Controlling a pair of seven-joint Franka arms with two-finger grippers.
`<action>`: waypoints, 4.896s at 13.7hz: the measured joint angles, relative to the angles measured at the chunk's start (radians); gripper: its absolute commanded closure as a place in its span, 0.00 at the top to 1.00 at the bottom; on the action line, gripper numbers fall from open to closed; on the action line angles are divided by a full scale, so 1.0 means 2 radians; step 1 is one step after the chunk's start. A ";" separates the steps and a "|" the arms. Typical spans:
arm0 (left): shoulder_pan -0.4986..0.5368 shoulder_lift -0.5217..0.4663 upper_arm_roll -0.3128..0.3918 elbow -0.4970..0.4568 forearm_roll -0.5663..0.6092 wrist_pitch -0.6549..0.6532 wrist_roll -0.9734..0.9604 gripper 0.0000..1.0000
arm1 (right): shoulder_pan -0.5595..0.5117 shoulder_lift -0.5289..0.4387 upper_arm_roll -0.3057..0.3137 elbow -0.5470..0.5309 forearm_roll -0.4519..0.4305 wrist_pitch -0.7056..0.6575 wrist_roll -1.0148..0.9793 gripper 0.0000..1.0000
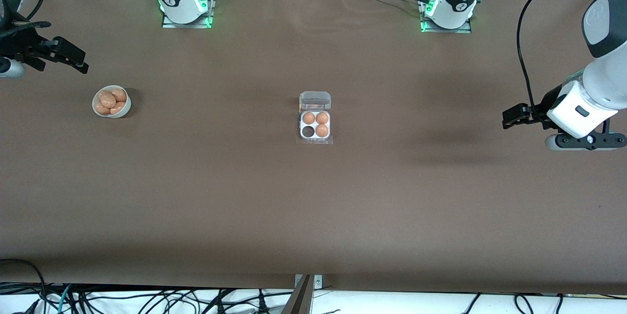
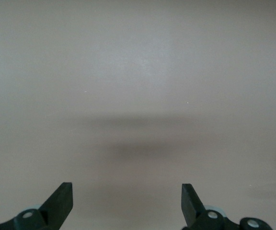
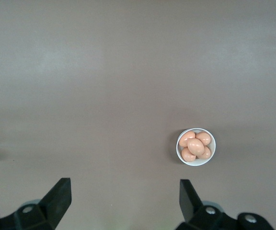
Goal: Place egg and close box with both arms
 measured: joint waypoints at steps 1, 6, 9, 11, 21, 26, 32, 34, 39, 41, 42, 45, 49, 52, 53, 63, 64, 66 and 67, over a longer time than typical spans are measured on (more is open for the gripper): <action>0.000 0.000 0.000 0.000 0.000 0.000 0.000 1.00 | 0.000 0.000 0.000 0.000 0.000 0.000 0.000 1.00; 0.000 -0.001 0.000 0.001 0.000 0.000 0.000 1.00 | 0.000 0.009 0.000 0.000 0.000 0.001 0.000 1.00; 0.000 -0.001 0.000 0.001 0.000 -0.002 0.000 1.00 | 0.000 0.012 0.000 0.000 0.000 0.001 0.000 1.00; 0.000 -0.001 0.000 0.001 0.000 -0.003 0.000 1.00 | 0.001 0.012 0.001 0.000 0.000 0.001 0.000 1.00; 0.001 -0.001 0.000 0.008 0.000 -0.005 0.000 1.00 | 0.003 0.012 0.002 0.000 0.000 0.001 0.000 1.00; 0.001 -0.001 0.000 0.008 0.000 -0.005 0.000 1.00 | 0.003 0.012 0.002 0.000 0.000 0.001 0.000 1.00; 0.001 -0.001 0.000 0.008 0.000 -0.006 0.000 1.00 | 0.003 0.012 0.002 0.000 0.000 0.001 0.000 1.00; 0.001 -0.001 0.000 0.008 0.000 -0.006 0.000 1.00 | 0.003 0.016 0.002 -0.001 0.000 0.000 0.000 1.00; 0.001 -0.001 0.000 0.008 0.000 -0.006 0.000 1.00 | 0.000 0.079 0.000 -0.006 -0.001 -0.001 -0.035 1.00; 0.001 -0.001 0.000 0.008 0.000 -0.006 0.000 1.00 | -0.006 0.112 -0.002 -0.006 -0.001 0.006 -0.038 1.00; 0.001 -0.001 0.000 0.008 0.000 -0.006 0.000 1.00 | -0.010 0.125 -0.004 -0.006 -0.002 0.013 -0.039 1.00; 0.001 -0.001 0.000 0.008 0.000 -0.006 0.000 1.00 | -0.022 0.137 -0.005 -0.029 -0.009 0.066 -0.058 1.00; 0.001 -0.001 0.000 0.008 0.000 -0.006 0.000 1.00 | -0.039 0.112 -0.020 -0.132 -0.017 0.200 -0.151 1.00; 0.001 -0.001 0.000 0.008 0.000 -0.006 0.000 1.00 | -0.050 0.091 -0.064 -0.229 -0.017 0.305 -0.248 1.00; 0.001 -0.001 0.000 0.008 0.000 -0.006 0.000 1.00 | -0.053 0.089 -0.077 -0.255 -0.017 0.338 -0.271 1.00; 0.001 -0.001 0.000 0.008 0.000 -0.006 0.000 1.00 | -0.082 0.093 -0.105 -0.380 -0.017 0.467 -0.356 0.95; 0.001 -0.001 0.000 0.008 0.000 -0.006 0.000 1.00 | -0.083 0.095 -0.107 -0.381 -0.017 0.469 -0.360 0.95; 0.001 -0.001 0.000 0.008 0.000 -0.006 0.000 1.00 | -0.083 0.103 -0.109 -0.382 -0.017 0.476 -0.362 0.90; 0.001 0.000 0.000 0.008 0.000 -0.006 0.000 1.00 | -0.083 0.108 -0.109 -0.382 -0.017 0.479 -0.362 0.88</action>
